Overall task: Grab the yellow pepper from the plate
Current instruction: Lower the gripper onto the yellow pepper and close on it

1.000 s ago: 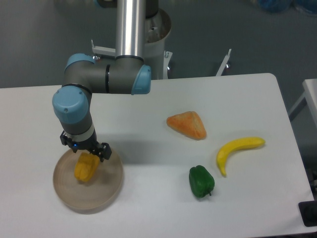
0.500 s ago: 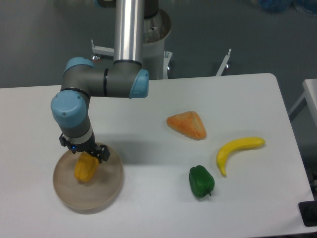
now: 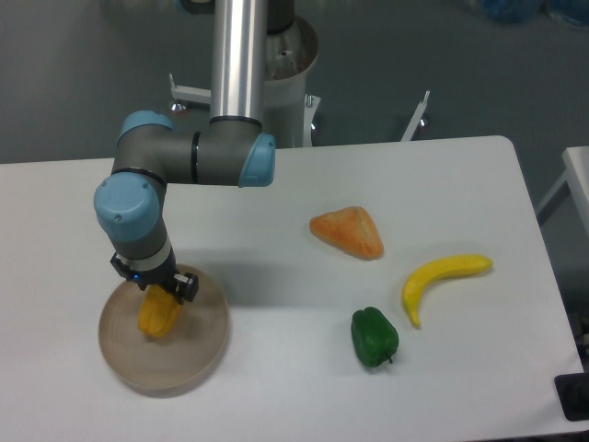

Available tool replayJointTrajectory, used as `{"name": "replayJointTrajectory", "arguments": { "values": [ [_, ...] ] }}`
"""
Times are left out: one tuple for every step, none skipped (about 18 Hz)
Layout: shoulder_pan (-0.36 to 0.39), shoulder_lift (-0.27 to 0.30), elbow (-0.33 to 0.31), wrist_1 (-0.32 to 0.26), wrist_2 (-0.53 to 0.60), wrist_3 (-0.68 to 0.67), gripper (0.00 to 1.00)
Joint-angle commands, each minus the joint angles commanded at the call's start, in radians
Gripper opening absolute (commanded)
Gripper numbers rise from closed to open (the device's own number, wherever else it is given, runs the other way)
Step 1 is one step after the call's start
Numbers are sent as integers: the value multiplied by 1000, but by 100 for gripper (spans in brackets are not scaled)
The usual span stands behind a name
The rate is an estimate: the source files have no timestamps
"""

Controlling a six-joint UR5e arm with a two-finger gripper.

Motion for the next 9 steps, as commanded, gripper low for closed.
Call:
{"name": "replayJointTrajectory", "arguments": {
  "values": [
    [0, 0, 0, 0, -2, 2, 43],
    [0, 0, 2, 0, -2, 2, 40],
    [0, 3, 2, 0, -2, 2, 39],
    [2, 5, 3, 0, -2, 3, 37],
    [2, 8, 5, 0, -2, 8, 37],
    [2, 9, 9, -2, 2, 23, 37],
    [5, 11, 17, -6, 2, 41, 37],
    [12, 14, 28, -11, 3, 57, 37],
    [21, 24, 38, -17, 5, 73, 37]
  ]
}}
